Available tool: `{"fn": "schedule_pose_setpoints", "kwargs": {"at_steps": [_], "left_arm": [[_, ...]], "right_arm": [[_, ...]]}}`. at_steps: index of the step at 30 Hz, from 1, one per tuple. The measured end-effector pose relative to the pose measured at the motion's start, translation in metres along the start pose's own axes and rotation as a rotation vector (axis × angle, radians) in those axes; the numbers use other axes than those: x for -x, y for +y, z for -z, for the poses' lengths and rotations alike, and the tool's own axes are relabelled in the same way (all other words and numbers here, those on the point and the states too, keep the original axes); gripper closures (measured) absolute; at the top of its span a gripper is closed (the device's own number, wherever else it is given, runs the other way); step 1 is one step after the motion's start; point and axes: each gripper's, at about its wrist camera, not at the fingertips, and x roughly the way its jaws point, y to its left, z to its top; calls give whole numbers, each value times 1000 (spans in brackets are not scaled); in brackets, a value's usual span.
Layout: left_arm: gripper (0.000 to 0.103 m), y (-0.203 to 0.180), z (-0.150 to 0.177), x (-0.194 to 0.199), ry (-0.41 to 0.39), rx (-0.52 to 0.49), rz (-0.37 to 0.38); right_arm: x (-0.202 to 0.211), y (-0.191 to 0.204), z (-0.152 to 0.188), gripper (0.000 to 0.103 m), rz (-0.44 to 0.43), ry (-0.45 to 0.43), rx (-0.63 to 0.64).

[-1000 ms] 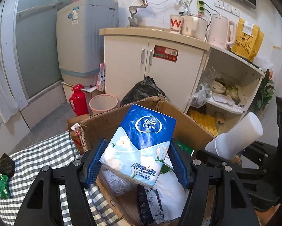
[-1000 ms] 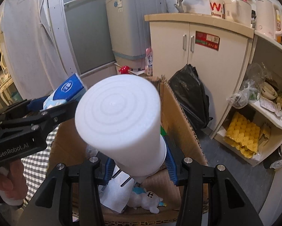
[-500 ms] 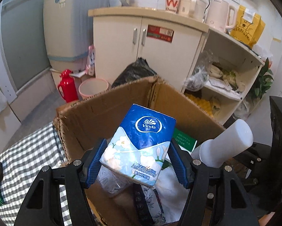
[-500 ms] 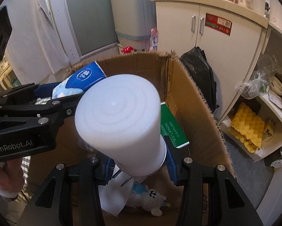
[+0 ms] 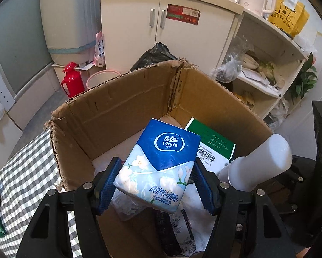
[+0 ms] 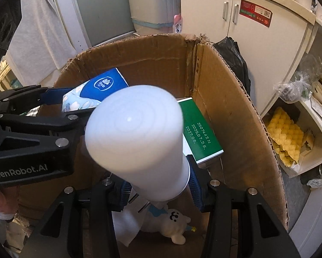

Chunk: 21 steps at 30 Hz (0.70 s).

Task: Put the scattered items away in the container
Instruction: 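Lower the tissue pack into the box with the left tool while the right tool releases the white cylinder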

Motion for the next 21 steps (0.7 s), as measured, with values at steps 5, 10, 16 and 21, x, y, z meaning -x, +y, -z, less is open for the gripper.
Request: {"fn": "schedule_pose_setpoints", "kwargs": {"at_steps": [5,10,16,21], "left_arm": [[32,2,0,1,6,15,-4],[26,5,0,7,-2,37,11],[23,2,0,26,-45,38,7],[22,5,0,46,-87,50,-4]], "right_arm": [[4,2,1,39,9,-22,5],[13,5,0,33,22,-52,4],[27,8,0,33,30,-89,2],[46,12,-2,33,42,-144,-2]]}}
